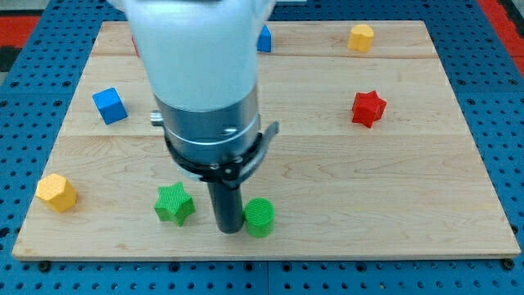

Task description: Move the green circle toward the bottom right

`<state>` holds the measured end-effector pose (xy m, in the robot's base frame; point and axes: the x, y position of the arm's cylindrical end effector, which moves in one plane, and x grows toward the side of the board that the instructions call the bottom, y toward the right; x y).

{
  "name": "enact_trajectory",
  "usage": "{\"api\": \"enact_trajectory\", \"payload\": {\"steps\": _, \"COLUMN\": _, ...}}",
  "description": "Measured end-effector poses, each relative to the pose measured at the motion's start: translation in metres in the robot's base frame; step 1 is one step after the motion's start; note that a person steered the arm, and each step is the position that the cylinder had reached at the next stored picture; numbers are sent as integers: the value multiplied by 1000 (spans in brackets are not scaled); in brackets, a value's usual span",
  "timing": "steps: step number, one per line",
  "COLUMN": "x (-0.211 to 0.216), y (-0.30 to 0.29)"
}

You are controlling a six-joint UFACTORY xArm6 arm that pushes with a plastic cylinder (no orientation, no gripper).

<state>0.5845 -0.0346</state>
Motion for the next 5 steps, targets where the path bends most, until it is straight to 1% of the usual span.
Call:
{"api": "enact_trajectory", "payload": {"steps": 1, "x": -20, "y": 47}}
{"api": "enact_trajectory", "payload": {"steps": 2, "x": -22, "y": 111}}
{"api": "enact_trajectory", "payload": {"steps": 3, "x": -9, "y": 132}}
{"api": "enact_trajectory", "payload": {"steps": 4, "x": -14, "y": 135}}
{"api": "enact_trajectory", "payload": {"steps": 5, "x": -77, "y": 122}}
